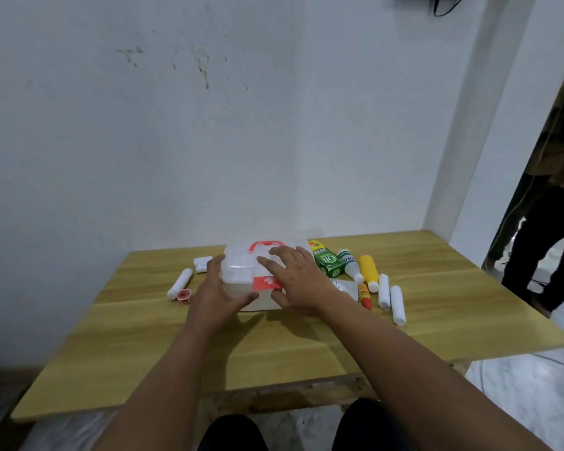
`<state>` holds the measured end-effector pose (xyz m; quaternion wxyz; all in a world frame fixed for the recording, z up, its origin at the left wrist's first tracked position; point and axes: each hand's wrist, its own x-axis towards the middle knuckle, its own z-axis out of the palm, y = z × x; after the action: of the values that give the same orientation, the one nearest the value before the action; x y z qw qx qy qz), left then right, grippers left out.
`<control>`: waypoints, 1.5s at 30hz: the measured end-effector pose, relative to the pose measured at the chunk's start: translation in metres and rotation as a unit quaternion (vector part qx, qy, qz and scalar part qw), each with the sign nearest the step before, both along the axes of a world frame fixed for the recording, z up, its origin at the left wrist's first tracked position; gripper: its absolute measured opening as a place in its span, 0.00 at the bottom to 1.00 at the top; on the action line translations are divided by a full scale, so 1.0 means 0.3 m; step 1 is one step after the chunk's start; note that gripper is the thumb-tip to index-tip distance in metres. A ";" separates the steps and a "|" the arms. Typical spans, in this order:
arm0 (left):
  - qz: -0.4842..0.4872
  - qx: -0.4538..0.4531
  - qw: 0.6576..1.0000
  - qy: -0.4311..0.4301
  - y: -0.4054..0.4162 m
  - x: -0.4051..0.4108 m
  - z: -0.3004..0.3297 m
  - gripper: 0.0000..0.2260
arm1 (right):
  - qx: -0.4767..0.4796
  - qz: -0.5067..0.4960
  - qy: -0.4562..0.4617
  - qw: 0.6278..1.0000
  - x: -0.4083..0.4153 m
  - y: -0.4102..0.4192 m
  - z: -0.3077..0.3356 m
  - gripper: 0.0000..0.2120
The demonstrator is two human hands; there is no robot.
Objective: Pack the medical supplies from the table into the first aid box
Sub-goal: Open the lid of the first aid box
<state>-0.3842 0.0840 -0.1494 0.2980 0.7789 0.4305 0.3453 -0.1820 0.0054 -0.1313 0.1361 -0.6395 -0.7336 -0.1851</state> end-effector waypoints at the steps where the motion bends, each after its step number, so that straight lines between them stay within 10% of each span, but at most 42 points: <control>1: 0.003 0.006 1.000 0.001 -0.002 0.001 -0.004 0.48 | 0.016 0.006 -0.006 1.000 0.007 -0.002 -0.005 0.33; 25: 0.062 0.049 0.996 -0.036 -0.036 0.020 -0.033 0.41 | 0.150 0.059 0.245 0.956 0.077 0.060 0.156 0.10; 37: 0.098 0.082 0.992 -0.003 -0.035 0.018 -0.049 0.42 | 0.124 -0.176 0.270 0.939 0.186 0.323 0.341 0.25; 45: 0.044 0.031 0.998 -0.043 -0.003 0.015 -0.033 0.45 | 0.011 -0.184 0.459 0.869 0.242 0.373 0.253 0.33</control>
<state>-0.3796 0.0832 -0.1593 0.2765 0.7523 0.4401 0.4048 -0.1095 0.1174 -0.0555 0.4279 -0.7742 -0.4557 0.0991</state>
